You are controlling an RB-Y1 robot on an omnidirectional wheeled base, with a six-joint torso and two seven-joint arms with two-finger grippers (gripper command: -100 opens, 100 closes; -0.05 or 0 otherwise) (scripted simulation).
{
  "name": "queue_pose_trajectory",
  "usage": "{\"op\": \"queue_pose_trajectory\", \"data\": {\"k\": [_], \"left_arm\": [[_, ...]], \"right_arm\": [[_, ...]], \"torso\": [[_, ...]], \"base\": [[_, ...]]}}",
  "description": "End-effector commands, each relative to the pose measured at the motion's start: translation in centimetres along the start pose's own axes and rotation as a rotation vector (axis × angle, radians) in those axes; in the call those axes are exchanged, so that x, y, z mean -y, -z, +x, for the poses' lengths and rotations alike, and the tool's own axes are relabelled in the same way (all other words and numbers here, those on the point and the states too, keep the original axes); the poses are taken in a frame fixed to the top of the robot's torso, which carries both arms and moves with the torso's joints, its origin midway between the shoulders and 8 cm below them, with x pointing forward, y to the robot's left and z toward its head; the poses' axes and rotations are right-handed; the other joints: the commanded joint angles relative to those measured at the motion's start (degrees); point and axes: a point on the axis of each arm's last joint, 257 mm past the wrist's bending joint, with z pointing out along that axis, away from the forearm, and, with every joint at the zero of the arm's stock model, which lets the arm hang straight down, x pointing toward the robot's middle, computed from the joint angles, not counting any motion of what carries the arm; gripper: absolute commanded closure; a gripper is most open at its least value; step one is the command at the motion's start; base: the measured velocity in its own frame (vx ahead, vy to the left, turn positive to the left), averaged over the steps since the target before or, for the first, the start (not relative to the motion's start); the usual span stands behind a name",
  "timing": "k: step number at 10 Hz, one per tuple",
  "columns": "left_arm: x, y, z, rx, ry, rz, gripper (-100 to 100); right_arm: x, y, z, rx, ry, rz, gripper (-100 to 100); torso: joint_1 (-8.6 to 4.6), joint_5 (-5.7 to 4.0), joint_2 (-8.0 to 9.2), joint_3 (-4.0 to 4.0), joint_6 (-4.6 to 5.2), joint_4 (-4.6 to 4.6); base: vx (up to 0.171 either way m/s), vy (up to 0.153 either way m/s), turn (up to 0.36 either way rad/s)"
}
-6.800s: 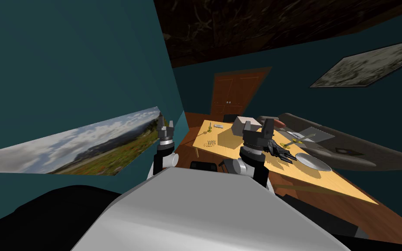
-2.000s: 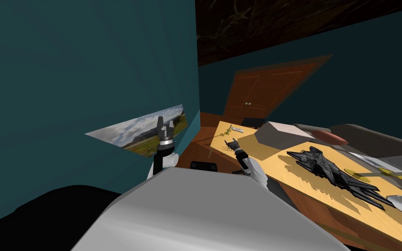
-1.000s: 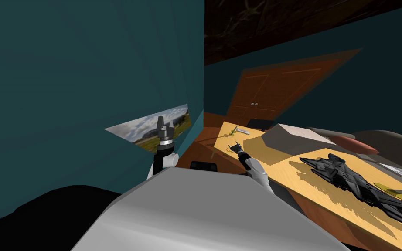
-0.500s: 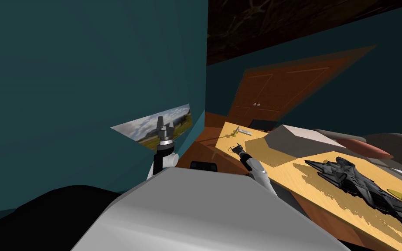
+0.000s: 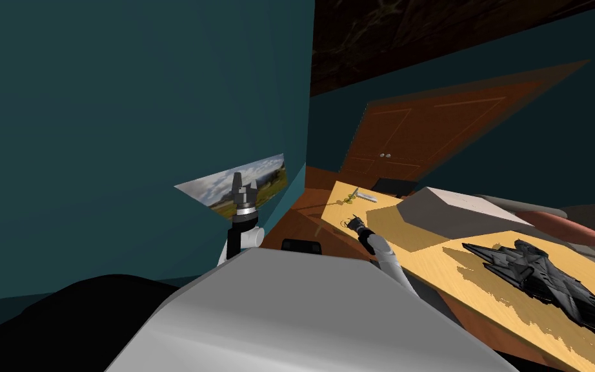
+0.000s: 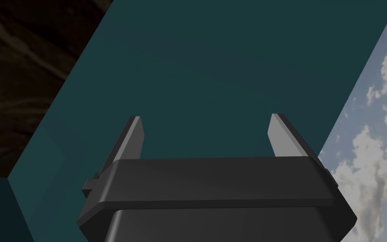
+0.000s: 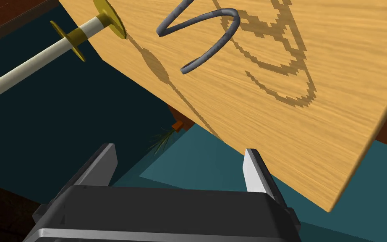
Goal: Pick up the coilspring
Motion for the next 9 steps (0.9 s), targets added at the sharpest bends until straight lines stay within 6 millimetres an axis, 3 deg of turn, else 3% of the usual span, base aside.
{"op": "queue_pose_trajectory", "data": {"k": [1,2,9], "left_arm": [[0.0,0.0,0.0,0.0,0.0,0.0,0],[0.0,0.0,0.0,0.0,0.0,0.0,0],[0.0,0.0,0.0,0.0,0.0,0.0,0]], "right_arm": [[-0.2,0.0,1.5,-0.034,0.053,-0.016,-100],[0.1,0.0,3.2,-0.068,0.086,-0.027,-100],[0.0,0.7,9.2,-0.204,0.279,-0.108,-100]], "torso": [[0.0,0.0,0.0,0.0,0.0,0.0],[-0.02,0.0,0.01,0.0,0.02,0.0],[-0.04,-0.01,-0.01,-0.01,0.01,0.0]], "base": [[-0.009,0.029,0.048],[-0.013,0.037,0.091],[-0.005,0.024,0.058]]}}
